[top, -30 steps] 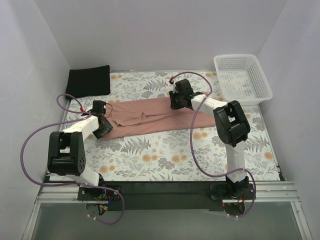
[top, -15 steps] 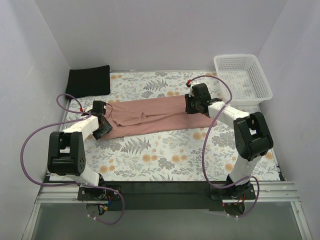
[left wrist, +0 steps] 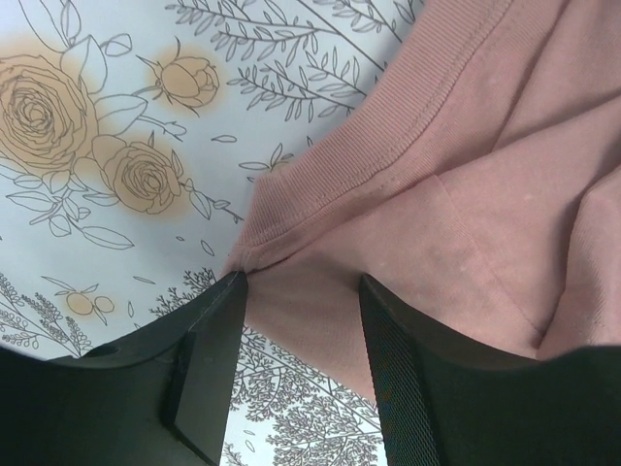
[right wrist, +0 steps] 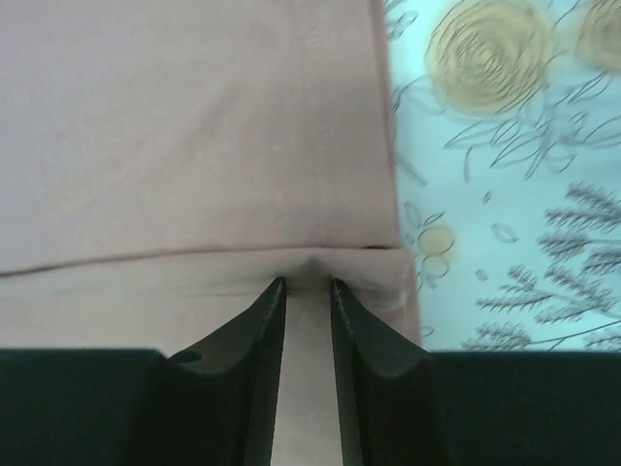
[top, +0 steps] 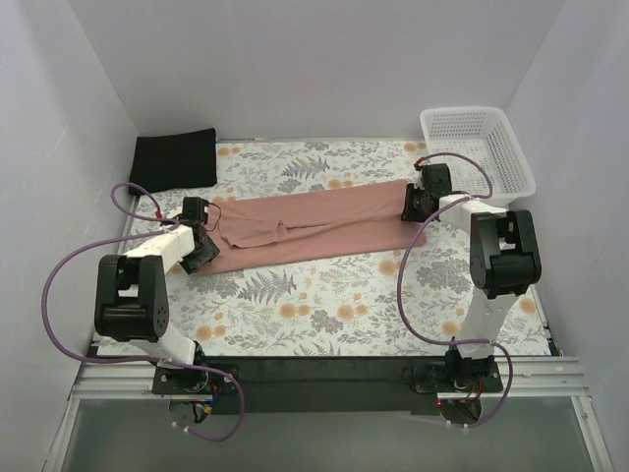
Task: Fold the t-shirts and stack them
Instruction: Fold the tshirt
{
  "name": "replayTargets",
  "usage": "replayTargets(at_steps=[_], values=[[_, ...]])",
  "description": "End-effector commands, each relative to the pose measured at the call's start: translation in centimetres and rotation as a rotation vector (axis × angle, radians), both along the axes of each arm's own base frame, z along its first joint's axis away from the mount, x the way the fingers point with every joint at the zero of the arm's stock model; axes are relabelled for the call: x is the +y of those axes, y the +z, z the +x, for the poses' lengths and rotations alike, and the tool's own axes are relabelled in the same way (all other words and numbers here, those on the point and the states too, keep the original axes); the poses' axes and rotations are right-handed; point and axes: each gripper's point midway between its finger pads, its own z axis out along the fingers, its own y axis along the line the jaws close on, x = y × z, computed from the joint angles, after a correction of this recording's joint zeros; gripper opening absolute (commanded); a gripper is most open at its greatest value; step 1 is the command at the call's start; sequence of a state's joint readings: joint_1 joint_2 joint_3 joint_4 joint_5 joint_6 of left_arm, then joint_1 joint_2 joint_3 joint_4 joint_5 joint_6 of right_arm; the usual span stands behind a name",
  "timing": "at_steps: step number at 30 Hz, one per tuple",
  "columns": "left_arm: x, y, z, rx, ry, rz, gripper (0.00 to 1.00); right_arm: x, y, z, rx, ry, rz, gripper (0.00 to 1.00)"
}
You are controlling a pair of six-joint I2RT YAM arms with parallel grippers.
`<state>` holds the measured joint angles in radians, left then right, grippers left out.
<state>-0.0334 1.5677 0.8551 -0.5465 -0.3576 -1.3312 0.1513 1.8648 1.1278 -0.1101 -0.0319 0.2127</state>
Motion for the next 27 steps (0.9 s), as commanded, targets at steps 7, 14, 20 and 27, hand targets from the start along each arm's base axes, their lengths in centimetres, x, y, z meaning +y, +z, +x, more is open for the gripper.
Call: replayTargets(at_steps=[7,14,20,27], values=[[2.4,-0.1,0.0,0.049,0.054,0.082,0.49,-0.5,4.3,3.6,-0.124,-0.006,0.005,0.34],[2.0,-0.1,0.3,0.043,0.05,0.061,0.5,0.8,3.6,-3.1,-0.03,-0.024,0.111,0.35],[3.0,-0.3,0.1,0.042,0.1,0.045,0.5,-1.9,0.1,-6.8,0.095,-0.126,0.119,0.35],[3.5,-1.2,-0.1,0.065,0.138,0.001,0.5,-4.6,-1.4,-8.3,0.15,-0.244,0.126,0.34]])
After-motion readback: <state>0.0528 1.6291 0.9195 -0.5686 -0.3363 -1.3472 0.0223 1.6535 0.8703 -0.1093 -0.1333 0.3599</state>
